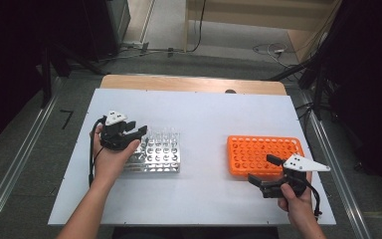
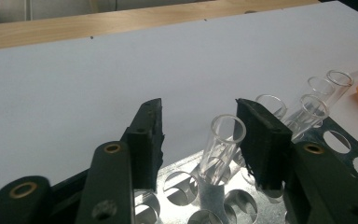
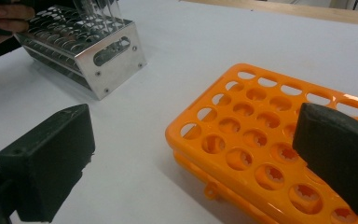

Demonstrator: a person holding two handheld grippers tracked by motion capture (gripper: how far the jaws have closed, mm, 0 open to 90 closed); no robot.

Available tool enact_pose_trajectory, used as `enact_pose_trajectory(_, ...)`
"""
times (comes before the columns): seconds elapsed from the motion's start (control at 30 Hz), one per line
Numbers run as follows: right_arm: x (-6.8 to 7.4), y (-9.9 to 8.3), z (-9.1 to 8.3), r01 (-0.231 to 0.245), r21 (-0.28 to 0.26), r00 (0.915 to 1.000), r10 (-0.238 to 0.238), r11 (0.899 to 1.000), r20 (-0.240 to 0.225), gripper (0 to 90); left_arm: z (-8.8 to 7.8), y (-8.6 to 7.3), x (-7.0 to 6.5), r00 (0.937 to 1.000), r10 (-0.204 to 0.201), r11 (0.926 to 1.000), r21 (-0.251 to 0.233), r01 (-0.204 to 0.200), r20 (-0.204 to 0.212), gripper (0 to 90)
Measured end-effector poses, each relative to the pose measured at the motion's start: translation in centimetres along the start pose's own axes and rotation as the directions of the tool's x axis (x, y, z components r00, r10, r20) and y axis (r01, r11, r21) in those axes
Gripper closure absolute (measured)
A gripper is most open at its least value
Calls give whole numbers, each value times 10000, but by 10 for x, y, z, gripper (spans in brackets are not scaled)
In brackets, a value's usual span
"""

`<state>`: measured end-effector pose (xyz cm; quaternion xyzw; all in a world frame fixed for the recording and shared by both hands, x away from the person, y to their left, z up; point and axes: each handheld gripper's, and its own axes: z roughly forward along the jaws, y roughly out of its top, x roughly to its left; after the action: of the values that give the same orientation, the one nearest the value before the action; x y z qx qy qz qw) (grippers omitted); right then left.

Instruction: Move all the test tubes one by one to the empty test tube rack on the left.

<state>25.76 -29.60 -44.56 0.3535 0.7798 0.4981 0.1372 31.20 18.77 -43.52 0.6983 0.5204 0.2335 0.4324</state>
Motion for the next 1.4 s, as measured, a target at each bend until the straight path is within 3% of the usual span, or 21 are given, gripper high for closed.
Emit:
enact_pose_trajectory(0.17,-1,0,-2,-12,-71,10000,12,10000,44,0,-6,0,0,9999,137,9997,-179,-137,-9,465)
enact_pose_trajectory(0.33,-2,0,-2,83,-31,9999,-82,10000,144,0,-12,-2,0,9999,105,9996,-243,-108,-126,377)
enact_pose_trajectory(0.7,-5,-1,-3,64,-42,9996,-63,10000,263,0,-28,-14,-1,10000,-10,9988,-497,12,57,179)
enact_pose_trajectory(1.1,-7,-1,-5,56,-7,9991,-55,10000,422,0,-52,-27,-14,9966,225,9956,-928,-151,797,45)
enact_pose_trajectory(1.4,-11,-2,-5,14,-60,9989,-12,10000,473,0,-74,-39,-24,9866,580,9872,-1560,-339,1528,11)
